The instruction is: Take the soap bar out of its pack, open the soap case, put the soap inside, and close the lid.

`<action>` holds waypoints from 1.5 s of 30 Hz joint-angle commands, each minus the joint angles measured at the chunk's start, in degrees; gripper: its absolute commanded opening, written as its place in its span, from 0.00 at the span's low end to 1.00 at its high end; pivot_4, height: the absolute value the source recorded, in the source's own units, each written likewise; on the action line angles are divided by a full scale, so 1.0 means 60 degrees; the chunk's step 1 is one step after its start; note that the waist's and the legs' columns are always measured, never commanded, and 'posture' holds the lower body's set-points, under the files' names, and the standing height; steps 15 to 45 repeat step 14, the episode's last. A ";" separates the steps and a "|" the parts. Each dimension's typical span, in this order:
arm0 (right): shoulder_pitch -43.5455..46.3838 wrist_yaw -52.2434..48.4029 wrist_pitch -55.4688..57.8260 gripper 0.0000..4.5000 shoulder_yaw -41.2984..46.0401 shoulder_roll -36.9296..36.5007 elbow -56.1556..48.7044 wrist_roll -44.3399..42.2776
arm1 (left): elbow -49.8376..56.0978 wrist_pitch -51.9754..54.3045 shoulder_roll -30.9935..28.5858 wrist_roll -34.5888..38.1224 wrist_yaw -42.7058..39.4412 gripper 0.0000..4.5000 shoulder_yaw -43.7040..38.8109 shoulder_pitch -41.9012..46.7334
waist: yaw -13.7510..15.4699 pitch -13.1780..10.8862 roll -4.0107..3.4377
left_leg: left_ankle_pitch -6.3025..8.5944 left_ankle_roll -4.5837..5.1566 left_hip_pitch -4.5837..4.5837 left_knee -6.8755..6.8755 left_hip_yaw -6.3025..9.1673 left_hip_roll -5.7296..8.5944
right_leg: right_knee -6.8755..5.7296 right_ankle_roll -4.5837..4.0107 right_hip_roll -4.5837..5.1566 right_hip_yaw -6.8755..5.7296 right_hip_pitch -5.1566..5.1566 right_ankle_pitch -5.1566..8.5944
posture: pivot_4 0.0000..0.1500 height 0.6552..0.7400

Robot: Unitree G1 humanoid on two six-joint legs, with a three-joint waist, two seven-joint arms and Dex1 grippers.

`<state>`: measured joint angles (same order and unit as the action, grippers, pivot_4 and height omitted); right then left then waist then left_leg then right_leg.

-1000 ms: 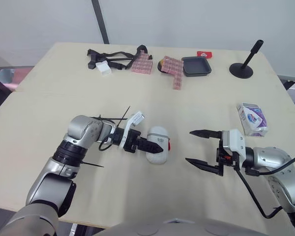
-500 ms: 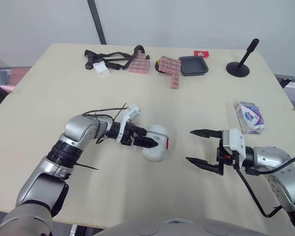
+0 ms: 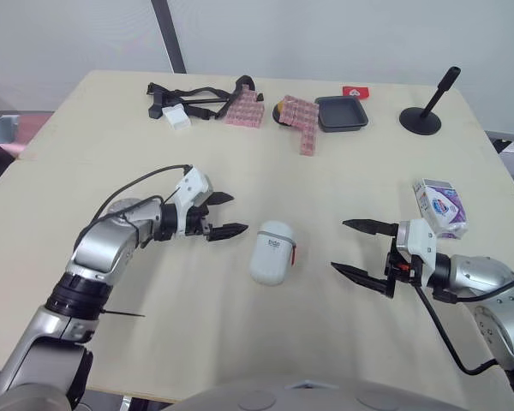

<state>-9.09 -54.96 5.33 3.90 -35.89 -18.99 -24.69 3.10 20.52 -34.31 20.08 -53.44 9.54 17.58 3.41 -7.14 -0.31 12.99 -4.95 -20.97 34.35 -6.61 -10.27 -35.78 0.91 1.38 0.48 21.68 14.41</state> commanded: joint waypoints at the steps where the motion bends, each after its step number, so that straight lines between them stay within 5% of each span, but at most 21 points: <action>1: -0.0076 0.0254 -0.0371 1.00 0.0288 0.0049 -0.0008 0.0226 | 0.0126 -0.0866 0.0116 -0.0342 0.0239 0.99 -0.0348 -0.0174 | 0.0017 -0.0001 0.0002 | 0.0000 0.0000 0.0000 0.0004 0.0003 -0.0008 | -0.0005 0.0000 0.0003 -0.0003 0.0000 0.0000 | 1.00 0.97; 6: -0.0596 0.0903 -0.1211 1.00 0.0495 0.0836 0.0500 0.0408 | 0.0421 -0.1629 0.0832 -0.1145 0.2054 0.99 -0.0775 -0.1768 | -0.0086 0.0011 -0.0006 | 0.0000 -0.0001 0.0020 0.0008 0.0003 -0.0019 | -0.0029 0.0001 0.0008 0.0001 -0.0005 0.0002 | 1.00 0.97; 14: -0.0662 0.1232 -0.1743 1.00 0.0372 0.1373 0.1052 0.0592 | 0.0459 -0.1775 0.1349 -0.1405 0.2909 0.99 -0.0967 -0.2238 | -0.0086 0.0002 0.0013 | -0.0006 0.0004 0.0038 0.0019 0.0007 -0.0020 | -0.0065 0.0002 0.0023 0.0001 -0.0007 0.0004 | 1.00 0.97; 45: -0.0662 0.1232 -0.1743 1.00 0.0372 0.1373 0.1052 0.0592 | 0.0459 -0.1775 0.1349 -0.1405 0.2909 0.99 -0.0967 -0.2238 | -0.0086 0.0002 0.0013 | -0.0006 0.0004 0.0038 0.0019 0.0007 -0.0020 | -0.0065 0.0002 0.0023 0.0001 -0.0007 0.0004 | 1.00 0.97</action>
